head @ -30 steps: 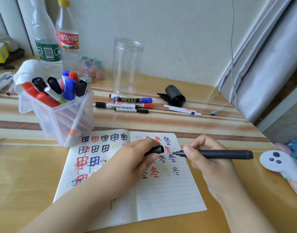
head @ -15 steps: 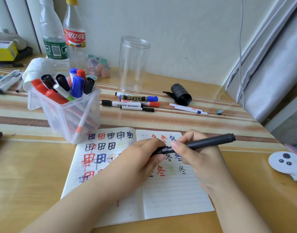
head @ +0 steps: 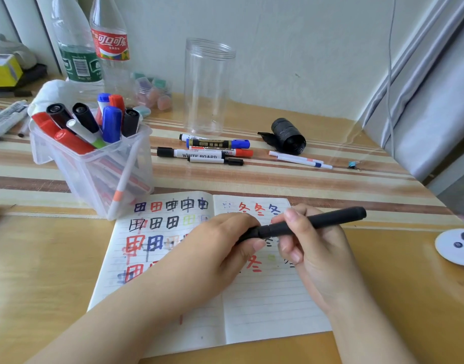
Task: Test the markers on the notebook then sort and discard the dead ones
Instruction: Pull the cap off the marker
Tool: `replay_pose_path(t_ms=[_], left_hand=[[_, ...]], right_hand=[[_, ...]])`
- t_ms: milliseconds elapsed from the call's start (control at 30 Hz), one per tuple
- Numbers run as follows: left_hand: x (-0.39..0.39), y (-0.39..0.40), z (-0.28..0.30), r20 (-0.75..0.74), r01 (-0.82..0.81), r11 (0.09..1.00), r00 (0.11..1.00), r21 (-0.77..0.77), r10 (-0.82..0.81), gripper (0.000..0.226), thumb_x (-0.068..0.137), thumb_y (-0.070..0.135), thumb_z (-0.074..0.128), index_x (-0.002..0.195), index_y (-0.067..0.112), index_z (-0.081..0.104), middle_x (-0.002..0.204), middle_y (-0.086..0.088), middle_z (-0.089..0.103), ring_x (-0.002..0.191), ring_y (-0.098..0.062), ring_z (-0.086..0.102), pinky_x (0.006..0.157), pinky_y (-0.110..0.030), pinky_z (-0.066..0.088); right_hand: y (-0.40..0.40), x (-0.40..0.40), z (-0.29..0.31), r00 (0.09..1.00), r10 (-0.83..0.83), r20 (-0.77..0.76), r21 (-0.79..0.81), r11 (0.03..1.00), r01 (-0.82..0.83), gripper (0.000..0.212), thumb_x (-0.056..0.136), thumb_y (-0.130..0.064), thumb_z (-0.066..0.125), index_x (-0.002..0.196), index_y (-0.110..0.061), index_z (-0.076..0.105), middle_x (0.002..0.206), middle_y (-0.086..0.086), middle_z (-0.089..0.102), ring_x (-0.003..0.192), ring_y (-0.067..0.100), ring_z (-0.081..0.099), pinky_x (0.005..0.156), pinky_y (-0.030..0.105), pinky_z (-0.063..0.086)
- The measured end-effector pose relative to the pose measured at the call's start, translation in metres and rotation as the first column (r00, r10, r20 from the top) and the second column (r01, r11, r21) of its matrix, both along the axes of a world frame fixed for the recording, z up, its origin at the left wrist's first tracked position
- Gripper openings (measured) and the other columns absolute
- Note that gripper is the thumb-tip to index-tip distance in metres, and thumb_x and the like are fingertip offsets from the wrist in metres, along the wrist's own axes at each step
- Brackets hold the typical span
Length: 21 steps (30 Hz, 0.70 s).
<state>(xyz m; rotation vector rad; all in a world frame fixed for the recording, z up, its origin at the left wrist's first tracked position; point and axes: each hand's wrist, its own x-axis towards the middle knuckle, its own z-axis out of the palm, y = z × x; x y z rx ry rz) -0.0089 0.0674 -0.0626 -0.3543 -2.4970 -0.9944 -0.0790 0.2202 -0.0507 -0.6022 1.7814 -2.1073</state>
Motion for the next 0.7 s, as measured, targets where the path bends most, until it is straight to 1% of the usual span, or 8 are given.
replay_pose_path(t_ms=[100, 200, 400, 500, 567, 633, 667, 700], left_hand=[[0.002, 0.0, 0.001, -0.026, -0.035, 0.999, 0.999, -0.029, 0.035, 0.028, 0.089, 0.036, 0.04, 0.09, 0.013, 0.056, 0.067, 0.019, 0.041, 0.065, 0.003, 0.041, 0.06, -0.006, 0.033], [0.005, 0.0, 0.0, -0.038, -0.041, 0.997, 0.999, -0.058, 0.039, 0.028, 0.089, 0.033, 0.041, 0.087, 0.011, 0.057, 0.068, 0.014, 0.045, 0.064, -0.006, 0.044, 0.059, -0.013, 0.034], [0.008, -0.001, -0.006, -0.024, -0.046, 0.997, 0.999, -0.067, 0.044, 0.032, 0.089, 0.036, 0.04, 0.087, 0.009, 0.058, 0.067, 0.007, 0.053, 0.062, -0.01, 0.045, 0.056, -0.021, 0.036], [0.01, 0.001, -0.005, -0.01, -0.096, 0.994, 0.995, -0.057, 0.096, 0.033, 0.088, 0.038, 0.04, 0.087, 0.01, 0.058, 0.067, 0.006, 0.053, 0.063, -0.01, 0.045, 0.057, -0.024, 0.036], [0.011, 0.001, 0.001, 0.005, -0.167, 0.986, 0.986, -0.023, 0.167, 0.026, 0.088, 0.035, 0.046, 0.091, 0.013, 0.059, 0.069, 0.009, 0.053, 0.064, -0.008, 0.046, 0.057, -0.023, 0.033], [0.011, -0.003, 0.011, 0.03, -0.251, 0.965, 0.968, 0.074, 0.249, 0.012, 0.089, 0.026, 0.055, 0.098, 0.019, 0.057, 0.075, 0.01, 0.059, 0.064, -0.003, 0.051, 0.058, -0.019, 0.037], [0.013, -0.006, 0.018, 0.052, -0.302, 0.942, 0.953, 0.146, 0.298, 0.012, 0.087, 0.022, 0.06, 0.098, 0.023, 0.054, 0.078, 0.011, 0.062, 0.066, -0.002, 0.054, 0.062, -0.015, 0.041], [0.015, -0.011, 0.025, 0.064, -0.351, 0.911, 0.936, 0.217, 0.346, 0.015, 0.083, 0.02, 0.064, 0.093, 0.025, 0.053, 0.08, 0.011, 0.063, 0.071, -0.002, 0.058, 0.067, -0.016, 0.045]], right_hand=[[-0.002, 0.002, -0.003, 1.0, 0.028, -0.008, -0.013, 1.0, -0.028, 0.025, 0.07, -0.04, 0.064, 0.058, -0.024, 0.05, 0.046, -0.001, 0.048, 0.042, 0.008, 0.038, 0.047, 0.016, 0.036], [-0.003, 0.004, -0.006, 1.0, 0.026, -0.009, 0.002, 1.0, -0.026, 0.029, 0.072, -0.04, 0.063, 0.057, -0.023, 0.044, 0.047, 0.0, 0.047, 0.043, 0.009, 0.037, 0.049, 0.019, 0.035], [-0.005, 0.007, -0.008, 0.999, 0.024, 0.036, 0.038, 0.999, -0.025, 0.03, 0.071, -0.042, 0.064, 0.057, -0.024, 0.044, 0.047, 0.001, 0.045, 0.044, 0.01, 0.037, 0.049, 0.017, 0.036], [-0.009, 0.011, -0.004, 0.996, 0.008, 0.086, 0.079, 0.997, -0.015, 0.033, 0.079, -0.039, 0.067, 0.056, -0.025, 0.047, 0.049, 0.0, 0.045, 0.046, 0.008, 0.038, 0.047, 0.015, 0.035], [-0.014, 0.013, 0.003, 0.991, 0.007, 0.135, 0.079, 0.997, -0.018, 0.03, 0.081, -0.039, 0.067, 0.065, -0.018, 0.053, 0.052, 0.0, 0.048, 0.047, 0.008, 0.04, 0.045, 0.015, 0.035], [-0.022, 0.015, 0.013, 0.978, 0.035, 0.204, 0.051, 0.998, -0.046, 0.029, 0.079, -0.037, 0.059, 0.077, -0.008, 0.057, 0.055, 0.001, 0.053, 0.047, 0.007, 0.043, 0.045, 0.015, 0.037], [-0.028, 0.016, 0.019, 0.968, 0.056, 0.246, 0.026, 0.998, -0.064, 0.031, 0.079, -0.035, 0.057, 0.081, -0.005, 0.058, 0.056, 0.002, 0.055, 0.048, 0.008, 0.045, 0.046, 0.016, 0.039], [-0.034, 0.016, 0.025, 0.955, 0.08, 0.285, -0.005, 0.997, -0.082, 0.032, 0.079, -0.035, 0.057, 0.084, -0.003, 0.058, 0.058, 0.004, 0.057, 0.048, 0.008, 0.047, 0.046, 0.017, 0.041]])
